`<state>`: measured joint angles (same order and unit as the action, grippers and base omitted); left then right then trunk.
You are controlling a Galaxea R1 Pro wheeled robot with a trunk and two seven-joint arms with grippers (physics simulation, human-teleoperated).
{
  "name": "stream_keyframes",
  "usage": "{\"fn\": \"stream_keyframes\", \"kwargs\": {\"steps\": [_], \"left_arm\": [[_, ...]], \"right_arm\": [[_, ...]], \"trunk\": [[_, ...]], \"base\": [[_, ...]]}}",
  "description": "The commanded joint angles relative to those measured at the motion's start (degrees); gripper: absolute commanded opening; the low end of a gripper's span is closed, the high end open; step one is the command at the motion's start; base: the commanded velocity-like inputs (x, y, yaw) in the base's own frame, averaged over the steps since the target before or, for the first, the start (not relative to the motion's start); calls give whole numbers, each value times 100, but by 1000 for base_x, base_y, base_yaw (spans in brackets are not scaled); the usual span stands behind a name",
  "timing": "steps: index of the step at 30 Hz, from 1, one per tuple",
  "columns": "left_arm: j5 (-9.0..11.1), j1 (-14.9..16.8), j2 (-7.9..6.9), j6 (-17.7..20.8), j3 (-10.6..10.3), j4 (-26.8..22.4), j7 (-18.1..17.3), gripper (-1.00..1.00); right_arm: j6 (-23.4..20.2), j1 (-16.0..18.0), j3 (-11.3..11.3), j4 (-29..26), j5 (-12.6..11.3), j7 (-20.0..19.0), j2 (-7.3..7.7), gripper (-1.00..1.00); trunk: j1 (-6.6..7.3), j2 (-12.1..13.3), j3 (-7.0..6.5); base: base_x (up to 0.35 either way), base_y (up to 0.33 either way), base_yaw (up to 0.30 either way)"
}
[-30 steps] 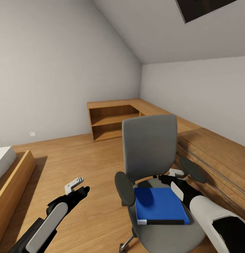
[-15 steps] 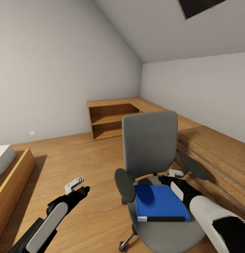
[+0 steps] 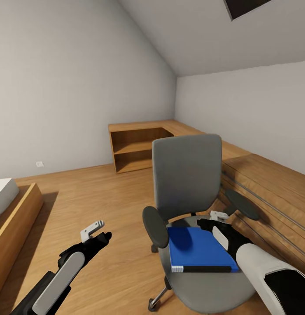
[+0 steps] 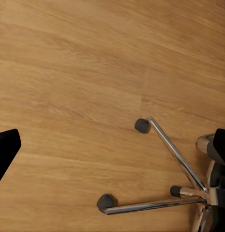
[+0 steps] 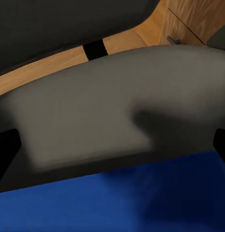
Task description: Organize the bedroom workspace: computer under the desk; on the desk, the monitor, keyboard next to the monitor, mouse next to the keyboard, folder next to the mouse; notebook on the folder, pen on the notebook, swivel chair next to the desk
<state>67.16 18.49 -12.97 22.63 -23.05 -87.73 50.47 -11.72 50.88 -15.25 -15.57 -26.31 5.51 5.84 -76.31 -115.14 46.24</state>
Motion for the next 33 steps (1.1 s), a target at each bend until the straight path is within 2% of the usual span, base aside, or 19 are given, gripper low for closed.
{"fn": "stream_keyframes", "kwargs": {"steps": [1,4,9,19,23,33], "left_arm": [[25,6,-4,13,-11,-7,40,100],[25,6,-4,13,-8,-7,41,100],[25,6,-4,13,-12,-7,49,100],[25,6,4,13,-15,-2,40,100],[25,6,5,13,-15,0,59,100],[50,6,5,10,-28,6,41,100]], "right_arm": [[-33,1,-48,-16,-50,38,5,100],[-29,1,-48,-16,-50,38,5,100],[-24,1,-48,-16,-50,38,5,100],[-18,1,-48,-16,-50,38,5,100],[-16,1,-48,-16,-50,38,5,100],[-19,1,-48,-16,-50,38,5,100]], "trunk": [[1,-3,6],[1,-3,6],[-109,-203,95],[-109,-203,95],[-197,-364,167],[-197,-364,167]], "base": [[0,0,0],[0,0,0],[0,0,0],[0,0,0],[0,0,0],[0,0,0]]}}
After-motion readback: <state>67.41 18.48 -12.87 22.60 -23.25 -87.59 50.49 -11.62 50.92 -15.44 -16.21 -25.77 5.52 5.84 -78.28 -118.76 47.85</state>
